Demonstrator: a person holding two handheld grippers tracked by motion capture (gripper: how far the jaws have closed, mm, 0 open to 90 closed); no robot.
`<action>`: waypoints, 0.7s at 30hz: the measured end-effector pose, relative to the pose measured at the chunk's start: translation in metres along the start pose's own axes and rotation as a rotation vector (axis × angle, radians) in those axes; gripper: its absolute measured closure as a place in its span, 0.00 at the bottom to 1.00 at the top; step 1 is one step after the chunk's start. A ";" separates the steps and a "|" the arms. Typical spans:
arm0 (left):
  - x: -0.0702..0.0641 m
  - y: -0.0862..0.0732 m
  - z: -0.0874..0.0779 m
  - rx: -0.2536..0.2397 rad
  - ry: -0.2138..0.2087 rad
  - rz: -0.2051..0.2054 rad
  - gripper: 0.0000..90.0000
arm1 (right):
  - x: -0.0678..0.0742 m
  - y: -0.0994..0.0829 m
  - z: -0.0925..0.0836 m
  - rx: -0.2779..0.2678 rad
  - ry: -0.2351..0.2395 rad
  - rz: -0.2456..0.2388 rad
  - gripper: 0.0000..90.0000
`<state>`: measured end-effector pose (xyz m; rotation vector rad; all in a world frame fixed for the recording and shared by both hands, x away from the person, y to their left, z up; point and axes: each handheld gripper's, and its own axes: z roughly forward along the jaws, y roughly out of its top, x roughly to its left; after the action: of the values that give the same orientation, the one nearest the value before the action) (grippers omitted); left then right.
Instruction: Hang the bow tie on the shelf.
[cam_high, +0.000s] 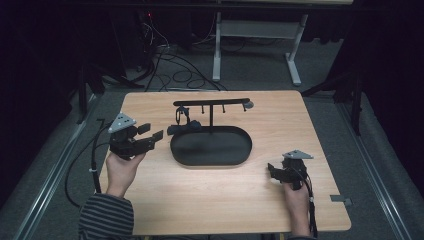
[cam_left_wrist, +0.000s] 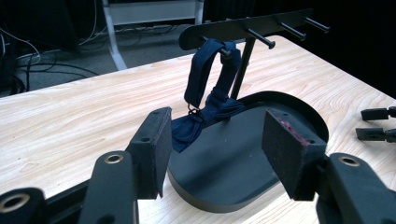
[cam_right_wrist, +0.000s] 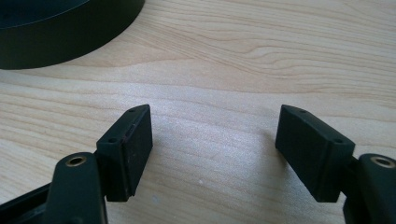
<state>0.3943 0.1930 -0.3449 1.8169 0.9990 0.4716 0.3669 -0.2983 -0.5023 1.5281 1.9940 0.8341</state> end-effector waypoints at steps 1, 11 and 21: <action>0.000 0.000 0.000 0.000 0.000 0.000 0.48 | 0.000 0.000 0.000 0.000 0.000 0.000 0.32; 0.007 -0.007 -0.008 -0.004 0.015 -0.025 0.48 | 0.000 0.000 0.000 -0.001 0.000 0.002 0.32; 0.009 -0.015 -0.011 -0.001 0.012 -0.049 0.48 | 0.000 0.000 0.000 0.000 0.000 0.000 0.32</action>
<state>0.3853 0.2097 -0.3543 1.7861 1.0490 0.4534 0.3668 -0.2983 -0.5023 1.5280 1.9938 0.8341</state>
